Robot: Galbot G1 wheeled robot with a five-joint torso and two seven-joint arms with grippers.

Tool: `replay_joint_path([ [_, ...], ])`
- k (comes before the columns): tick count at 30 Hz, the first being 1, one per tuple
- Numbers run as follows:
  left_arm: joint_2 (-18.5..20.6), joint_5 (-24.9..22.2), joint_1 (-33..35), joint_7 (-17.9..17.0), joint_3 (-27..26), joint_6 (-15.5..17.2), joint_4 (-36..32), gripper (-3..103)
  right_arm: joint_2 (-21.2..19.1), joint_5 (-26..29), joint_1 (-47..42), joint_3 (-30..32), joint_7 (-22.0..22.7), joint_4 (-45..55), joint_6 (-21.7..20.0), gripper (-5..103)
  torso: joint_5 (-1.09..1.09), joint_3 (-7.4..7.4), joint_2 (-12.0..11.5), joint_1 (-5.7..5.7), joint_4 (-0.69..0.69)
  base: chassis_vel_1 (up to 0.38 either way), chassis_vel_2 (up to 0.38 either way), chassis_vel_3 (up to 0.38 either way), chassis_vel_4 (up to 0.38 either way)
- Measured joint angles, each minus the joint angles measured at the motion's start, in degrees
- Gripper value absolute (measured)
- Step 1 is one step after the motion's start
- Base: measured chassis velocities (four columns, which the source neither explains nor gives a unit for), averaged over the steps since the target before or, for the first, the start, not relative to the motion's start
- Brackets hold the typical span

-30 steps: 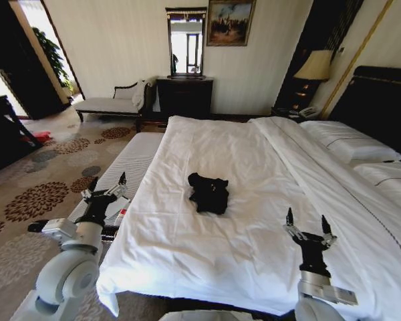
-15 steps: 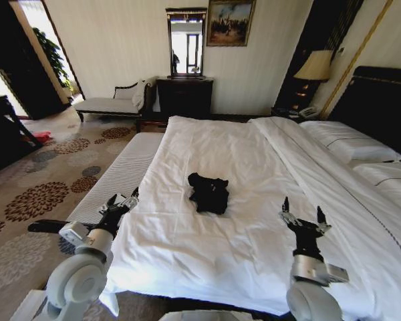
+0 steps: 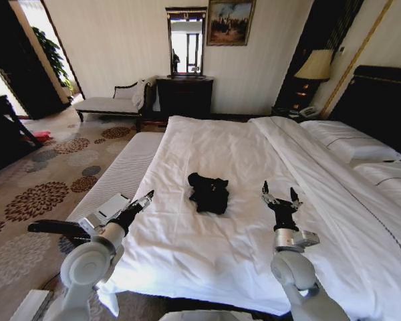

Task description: Fold the clothes on the bed.

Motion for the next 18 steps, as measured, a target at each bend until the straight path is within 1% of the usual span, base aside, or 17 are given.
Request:
replay_joint_path([
  [1, 0.0, 0.0, 0.0, 0.0, 0.0, 0.0, 0.0, 100, 0.0, 0.0, 0.0, 0.0, 0.0, 0.0, 0.0, 100, 0.0, 0.0, 0.0, 0.0, 0.0, 0.0, 0.0, 0.0, 0.0],
  [4, 0.31, 1.9, -0.01, 0.64, 0.02, -0.81, 0.92, 100, -0.09, 0.31, 0.1, -0.35, -0.19, -0.57, 0.13, 100, -0.01, 0.0, 0.0, 0.0, 0.01, 0.0, 0.0, 0.0, 0.0],
  [5, 0.19, 3.45, -0.08, 0.83, -0.13, -1.6, 1.47, 100, -0.1, 0.31, 0.14, -0.48, -0.34, -0.93, 0.26, 100, 0.0, 0.0, 0.0, 0.0, 0.02, 0.0, 0.0, 0.0, 0.0],
  [7, -0.09, 4.06, -0.37, 0.76, -0.59, -2.24, 1.72, 100, -0.14, 0.31, 0.16, -0.55, -0.47, -1.13, 0.35, 100, -0.01, 0.0, 0.0, 0.0, 0.02, 0.0, 0.0, 0.0, 0.0],
  [9, -0.97, 2.4, -1.43, -0.3, -1.96, -2.82, 1.69, 100, -0.2, 0.3, 0.19, -0.66, -0.64, -1.41, 0.54, 100, 0.0, 0.0, 0.0, 0.0, 0.01, 0.0, 0.0, 0.0, 0.0],
  [10, -1.97, -0.65, -2.91, -1.78, -3.8, -3.16, 1.55, 100, -0.17, 0.18, 0.22, -0.83, -0.81, -1.73, 0.75, 100, 0.0, 0.0, 0.0, 0.0, 0.01, 0.0, 0.0, 0.0, 0.0],
  [11, -2.55, -2.02, -4.03, -2.5, -5.18, -3.59, 1.64, 100, -0.14, 0.06, 0.28, -0.99, -0.95, -1.95, 0.93, 100, 0.0, 0.0, 0.0, 0.0, 0.0, 0.0, 0.0, 0.0, 0.0],
  [14, -2.81, -2.59, -5.1, -2.86, -6.72, -4.04, 2.13, 100, -0.12, -0.08, 0.34, -1.2, -1.08, -2.13, 1.1, 100, 0.0, 0.0, 0.0, 0.0, 0.0, 0.0, 0.0, 0.0, 0.0],
  [16, -2.48, -2.72, -6.59, -2.97, -9.22, -4.78, 3.55, 100, -0.11, -0.15, 0.42, -1.4, -1.24, -2.35, 1.35, 100, -0.01, 0.0, 0.0, 0.0, 0.01, 0.0, 0.0, 0.0, 0.0],
  [18, -2.17, -2.68, -6.99, -2.96, -9.74, -5.01, 4.04, 100, -0.11, -0.15, 0.44, -1.45, -1.31, -2.46, 1.44, 100, 0.0, 0.0, 0.0, 0.0, 0.01, 0.0, 0.0, 0.0, 0.0],
])
